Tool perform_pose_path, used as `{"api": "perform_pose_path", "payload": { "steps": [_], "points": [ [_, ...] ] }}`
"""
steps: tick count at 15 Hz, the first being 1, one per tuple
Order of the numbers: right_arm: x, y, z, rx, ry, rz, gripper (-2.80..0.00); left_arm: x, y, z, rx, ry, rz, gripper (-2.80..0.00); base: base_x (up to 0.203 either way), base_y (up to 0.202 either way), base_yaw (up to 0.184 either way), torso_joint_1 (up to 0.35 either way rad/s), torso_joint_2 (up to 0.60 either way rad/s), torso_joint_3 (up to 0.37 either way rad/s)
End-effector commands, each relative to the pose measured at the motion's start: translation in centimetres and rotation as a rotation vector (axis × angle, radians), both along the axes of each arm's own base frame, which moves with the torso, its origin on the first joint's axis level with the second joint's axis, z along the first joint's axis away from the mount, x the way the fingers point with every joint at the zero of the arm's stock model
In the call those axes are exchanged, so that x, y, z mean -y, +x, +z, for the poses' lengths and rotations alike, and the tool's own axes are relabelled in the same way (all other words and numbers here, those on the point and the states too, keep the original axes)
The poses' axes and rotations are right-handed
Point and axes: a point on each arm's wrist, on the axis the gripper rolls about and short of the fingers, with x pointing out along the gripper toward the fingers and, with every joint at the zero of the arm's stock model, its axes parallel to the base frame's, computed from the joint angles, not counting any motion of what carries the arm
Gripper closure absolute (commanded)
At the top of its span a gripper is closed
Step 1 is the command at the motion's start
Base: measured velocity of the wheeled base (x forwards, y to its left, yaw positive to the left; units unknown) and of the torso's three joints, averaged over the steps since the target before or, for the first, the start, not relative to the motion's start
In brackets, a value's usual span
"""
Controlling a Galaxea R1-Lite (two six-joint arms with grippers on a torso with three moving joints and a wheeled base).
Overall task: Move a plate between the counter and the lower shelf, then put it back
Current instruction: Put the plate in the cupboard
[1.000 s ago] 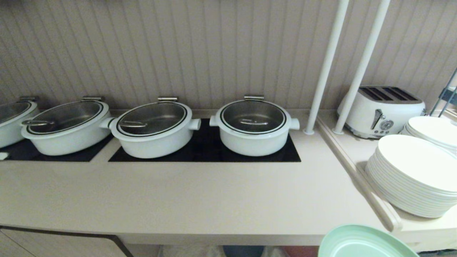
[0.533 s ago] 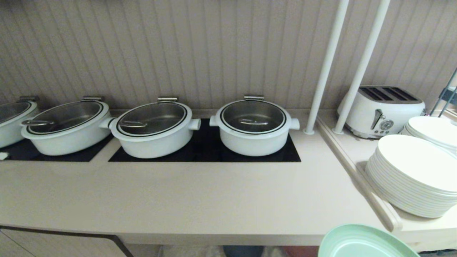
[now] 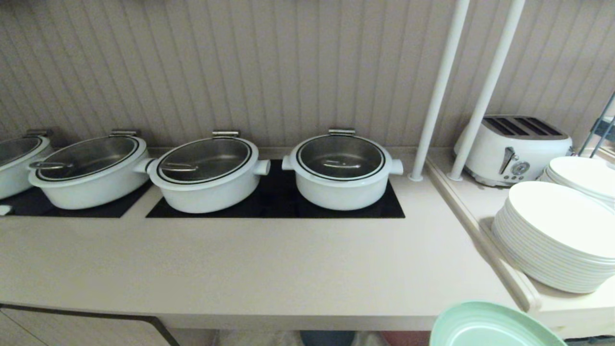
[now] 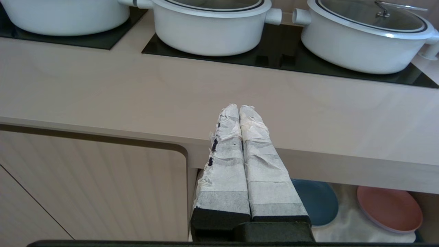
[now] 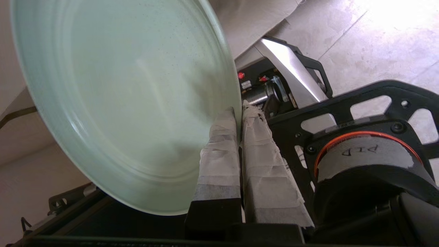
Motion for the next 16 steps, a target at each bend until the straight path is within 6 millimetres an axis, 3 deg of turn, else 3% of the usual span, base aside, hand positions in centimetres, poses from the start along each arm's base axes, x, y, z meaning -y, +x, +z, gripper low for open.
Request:
{"api": "perform_pose_path", "payload": {
  "steps": [1, 16],
  "points": [
    [0.00, -0.02, 0.16, 0.001, 0.007, -0.007, 0.00, 0.00, -0.01, 0.03, 0.002, -0.001, 0.001, 0.00, 0.000, 0.000, 0.000, 0.000, 0.00, 0.000],
    [0.12, -0.40, -0.01, -0.002, 0.021, -0.027, 0.00, 0.00, 0.00, -0.01, 0.000, -0.001, 0.001, 0.00, 0.000, 0.000, 0.000, 0.000, 0.00, 0.000]
  ]
}}
